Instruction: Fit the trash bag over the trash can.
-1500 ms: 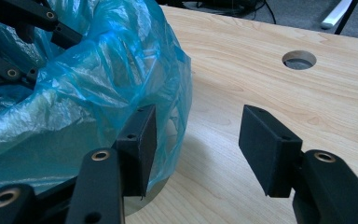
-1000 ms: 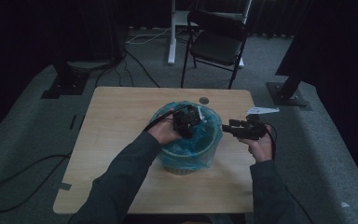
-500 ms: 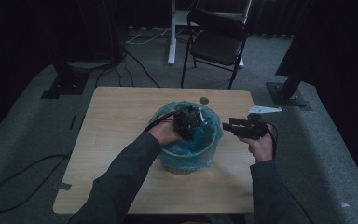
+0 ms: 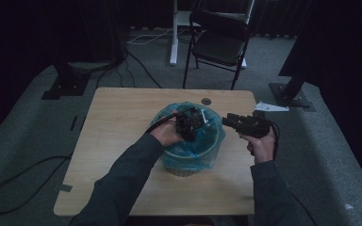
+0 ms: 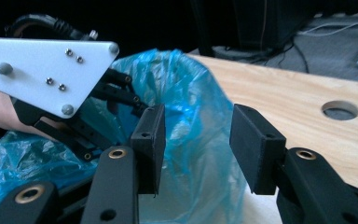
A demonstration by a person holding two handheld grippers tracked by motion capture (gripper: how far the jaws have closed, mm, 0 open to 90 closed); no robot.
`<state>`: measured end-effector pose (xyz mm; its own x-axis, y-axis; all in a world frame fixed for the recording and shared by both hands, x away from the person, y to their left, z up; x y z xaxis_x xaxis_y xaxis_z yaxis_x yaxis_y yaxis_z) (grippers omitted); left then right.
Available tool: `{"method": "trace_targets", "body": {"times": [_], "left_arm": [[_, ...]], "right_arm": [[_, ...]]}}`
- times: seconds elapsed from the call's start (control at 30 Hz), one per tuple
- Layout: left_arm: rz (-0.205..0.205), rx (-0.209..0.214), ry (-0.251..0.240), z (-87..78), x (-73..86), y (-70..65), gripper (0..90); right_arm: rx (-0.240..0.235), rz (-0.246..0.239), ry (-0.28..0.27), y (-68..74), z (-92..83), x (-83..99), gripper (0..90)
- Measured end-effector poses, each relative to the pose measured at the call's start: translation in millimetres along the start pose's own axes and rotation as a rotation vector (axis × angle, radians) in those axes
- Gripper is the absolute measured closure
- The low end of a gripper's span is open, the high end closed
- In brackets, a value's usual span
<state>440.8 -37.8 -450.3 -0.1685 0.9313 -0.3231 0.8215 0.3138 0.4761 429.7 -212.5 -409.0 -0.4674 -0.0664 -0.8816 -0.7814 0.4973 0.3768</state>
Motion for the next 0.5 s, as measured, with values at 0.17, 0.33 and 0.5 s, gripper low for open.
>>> {"method": "trace_targets", "body": {"times": [0.17,0.33,0.5], "left_arm": [[0.004,-0.002,0.004,0.2,0.2,-0.3,55.6],[0.011,-0.003,0.015,1.4,0.8,-1.0,55.6],[0.016,0.001,0.037,3.4,1.7,-1.5,55.4]], "right_arm": [[0.011,0.002,0.054,-2.2,10.7,6.8,77.6],[0.031,-0.013,0.086,-3.2,11.3,10.9,90.0],[0.046,-0.026,0.118,-3.9,12.7,14.2,90.0]]}}
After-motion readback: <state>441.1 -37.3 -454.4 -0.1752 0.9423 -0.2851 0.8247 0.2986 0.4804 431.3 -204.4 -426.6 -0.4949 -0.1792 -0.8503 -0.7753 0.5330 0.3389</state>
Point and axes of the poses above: each handheld gripper's, and its own axes: z roughly forward along the jaws, x roughly out of its underside, y roughly to its left, the point moved 7 cm from there along z, roughly forward along the jaws, and after that the axes turned 9 degrees about -x, right-handed, at the moved point
